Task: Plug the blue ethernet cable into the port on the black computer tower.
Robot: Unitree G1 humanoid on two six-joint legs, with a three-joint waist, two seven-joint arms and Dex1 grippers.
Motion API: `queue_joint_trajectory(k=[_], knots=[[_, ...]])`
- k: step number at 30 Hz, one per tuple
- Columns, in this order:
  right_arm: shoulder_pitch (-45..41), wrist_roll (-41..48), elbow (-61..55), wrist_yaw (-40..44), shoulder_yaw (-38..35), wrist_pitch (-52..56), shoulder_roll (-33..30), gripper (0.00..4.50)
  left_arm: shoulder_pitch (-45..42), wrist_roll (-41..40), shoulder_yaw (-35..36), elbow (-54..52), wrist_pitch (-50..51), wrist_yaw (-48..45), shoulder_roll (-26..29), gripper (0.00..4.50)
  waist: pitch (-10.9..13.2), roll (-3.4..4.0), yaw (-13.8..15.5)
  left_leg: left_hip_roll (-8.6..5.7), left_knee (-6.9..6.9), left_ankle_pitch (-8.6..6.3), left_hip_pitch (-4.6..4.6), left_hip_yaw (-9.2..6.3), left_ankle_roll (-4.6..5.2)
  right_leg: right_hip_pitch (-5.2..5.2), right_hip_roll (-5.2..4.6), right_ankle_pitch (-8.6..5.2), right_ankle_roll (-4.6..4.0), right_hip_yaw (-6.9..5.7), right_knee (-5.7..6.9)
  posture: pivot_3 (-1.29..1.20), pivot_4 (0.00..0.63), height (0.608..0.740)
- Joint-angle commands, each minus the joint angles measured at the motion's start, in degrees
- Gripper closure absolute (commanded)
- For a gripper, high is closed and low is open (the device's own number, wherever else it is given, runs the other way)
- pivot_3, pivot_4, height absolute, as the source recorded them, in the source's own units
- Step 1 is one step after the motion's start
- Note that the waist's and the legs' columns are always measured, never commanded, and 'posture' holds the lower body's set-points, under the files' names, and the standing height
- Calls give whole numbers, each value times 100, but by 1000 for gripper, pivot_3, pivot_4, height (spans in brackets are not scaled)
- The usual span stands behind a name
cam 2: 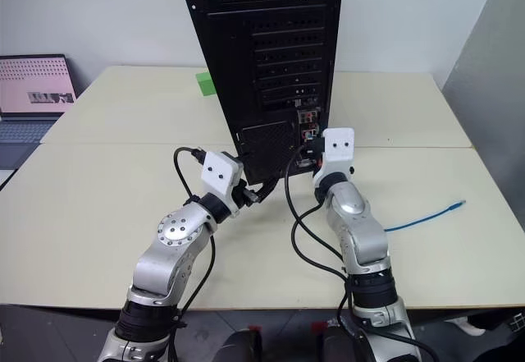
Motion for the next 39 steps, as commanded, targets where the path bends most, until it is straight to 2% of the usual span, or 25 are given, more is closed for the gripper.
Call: queue_joint_trajectory(k=[1, 39], knots=[[-152, -40, -59, 39, -6, -184, 51, 4500, -77, -23, 44, -274, -89, 11, -5, 757, 0, 0, -1, 0, 0, 0, 0, 0, 0, 0, 0, 0, 0, 0, 0, 0, 150, 740], [-127, -585, -79, 219, 262, -307, -2, 4500, -77, 0, 45, -266, -118, -19, 43, 757, 0, 0, -16, 0, -3, 0, -2, 2, 0, -7, 1, 0, 0, 3, 0, 0, 150, 740]])
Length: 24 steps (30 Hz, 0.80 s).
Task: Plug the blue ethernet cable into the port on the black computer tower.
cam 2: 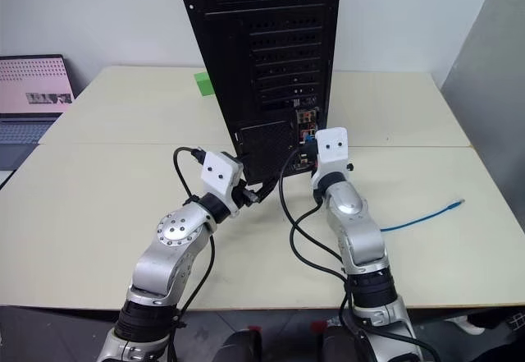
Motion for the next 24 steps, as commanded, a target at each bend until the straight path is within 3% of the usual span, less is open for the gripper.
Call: queue_joint_trajectory(k=[1, 24], knots=[[-112, -13, -105, -18, -7, -177, 84, 4500, -80, -10, 46, -263, -114, -10, 21, 757, 0, 0, 0, 0, 0, 0, 0, 0, 0, 0, 0, 0, 0, 0, 0, 0, 150, 740], [-313, -158, 149, -108, -37, -27, 250, 4500, -82, -3, 60, -264, -123, 27, 18, 757, 0, 0, 1, 0, -2, 0, 0, 0, 0, -1, 0, 0, 0, 0, -1, 0, 150, 740]])
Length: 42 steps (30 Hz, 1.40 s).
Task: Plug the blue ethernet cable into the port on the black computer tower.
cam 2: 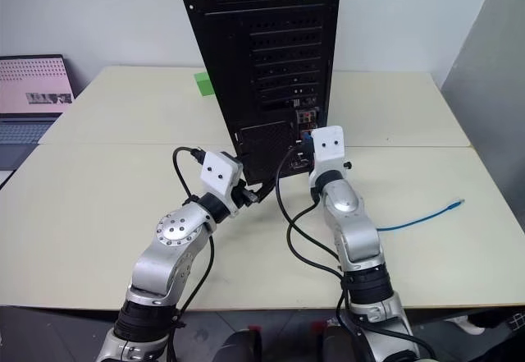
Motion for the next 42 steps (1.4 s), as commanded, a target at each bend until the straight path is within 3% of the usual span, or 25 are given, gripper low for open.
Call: queue_joint_trajectory(k=[1, 28, 30, 42], knots=[[-198, 74, -105, -54, -39, 72, 153, 4500, -83, -9, 69, -268, -110, 26, 0, 757, 0, 0, 0, 0, 0, 0, 0, 0, 0, 0, 0, 0, 0, 0, 0, 0, 150, 740], [-420, 247, 138, 297, -151, 108, 198, 4500, -94, -27, 107, -312, -113, 71, -42, 757, 0, 1, -132, 4, -1, 0, 3, 0, 0, -2, 5, 0, 0, 4, 3, 0, 150, 740], [-333, 277, 42, 453, -139, 146, 64, 3801, -95, -36, 124, -311, -122, 71, -39, 757, 0, 0, -132, 4, -1, 0, 3, 0, 0, -2, 5, 0, 0, 3, 3, 0, 150, 740], [239, 1086, -1251, 2287, -319, 550, -1620, 1401, -91, -233, 270, -420, -12, -185, 108, 757, 1, 0, -71, -2, 0, 0, -10, -2, 0, -5, -1, 0, 1, -2, -5, 0, 150, 740]])
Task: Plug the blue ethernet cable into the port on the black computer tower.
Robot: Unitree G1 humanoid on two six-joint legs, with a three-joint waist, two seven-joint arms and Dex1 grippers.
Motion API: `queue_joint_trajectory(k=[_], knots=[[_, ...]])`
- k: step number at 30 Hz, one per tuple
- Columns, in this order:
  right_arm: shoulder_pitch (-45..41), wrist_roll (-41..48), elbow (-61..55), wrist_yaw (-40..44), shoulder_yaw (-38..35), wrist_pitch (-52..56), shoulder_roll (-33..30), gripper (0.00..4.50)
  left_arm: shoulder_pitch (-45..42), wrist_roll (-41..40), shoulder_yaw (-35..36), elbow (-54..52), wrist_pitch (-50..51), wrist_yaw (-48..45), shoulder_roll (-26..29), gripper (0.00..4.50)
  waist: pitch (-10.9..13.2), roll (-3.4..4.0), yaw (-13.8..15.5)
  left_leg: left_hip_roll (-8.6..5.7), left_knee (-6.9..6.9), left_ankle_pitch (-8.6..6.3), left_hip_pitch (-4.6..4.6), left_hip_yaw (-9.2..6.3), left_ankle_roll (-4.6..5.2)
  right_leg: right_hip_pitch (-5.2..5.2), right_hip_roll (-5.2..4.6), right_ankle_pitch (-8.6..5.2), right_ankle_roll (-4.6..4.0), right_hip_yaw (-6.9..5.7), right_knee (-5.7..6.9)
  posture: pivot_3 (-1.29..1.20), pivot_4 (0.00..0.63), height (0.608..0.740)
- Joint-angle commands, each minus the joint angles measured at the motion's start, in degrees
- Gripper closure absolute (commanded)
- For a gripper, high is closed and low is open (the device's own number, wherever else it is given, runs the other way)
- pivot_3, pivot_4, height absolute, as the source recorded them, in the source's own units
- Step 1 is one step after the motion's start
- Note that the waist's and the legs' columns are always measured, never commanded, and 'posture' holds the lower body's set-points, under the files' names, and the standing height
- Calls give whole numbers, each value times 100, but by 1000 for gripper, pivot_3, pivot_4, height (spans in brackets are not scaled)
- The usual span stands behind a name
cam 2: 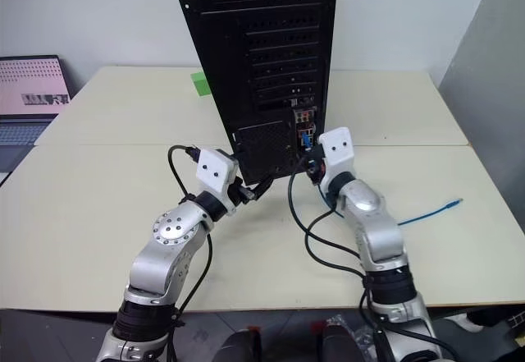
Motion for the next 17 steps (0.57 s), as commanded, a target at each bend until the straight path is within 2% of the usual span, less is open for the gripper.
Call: queue_joint_trajectory(k=[1, 3, 6, 12, 17], knots=[[112, 584, -691, 909, -260, 98, -635, 1244, -53, -188, 154, -443, 213, -222, 255, 757, 0, 0, -6, 0, 0, 0, 1, 0, 0, 0, 0, 0, 0, 0, 0, 0, 150, 740], [207, 938, -862, 1493, -395, 112, -1063, 862, 44, -244, 191, -581, 373, -488, 575, 757, 1, -2, -3, 0, 0, 0, 0, -1, 0, 0, 1, -1, 1, -2, 0, 0, 150, 740], [358, 1595, -984, 2299, -728, 160, -1639, 283, 260, -770, 519, -954, 585, -1032, 1052, 757, 2, -1, -8, 0, -1, 0, 0, 1, 1, 1, 1, -1, 2, 0, -3, 0, 150, 740], [376, 2159, -765, 2869, -1161, 179, -2237, 283, 581, -1308, 1158, -1124, 756, -1595, 1794, 757, 7, -2, -14, 2, -1, 0, 5, 0, 1, 4, 1, -4, 6, -2, -2, 0, 150, 740], [251, 2406, -608, 3060, -1183, 210, -2369, 283, 687, -1587, 1532, -1103, 777, -1831, 2158, 757, 7, -3, -11, 2, -1, -1, 5, 2, 1, 3, 1, -4, 5, 0, -4, 0, 150, 740]])
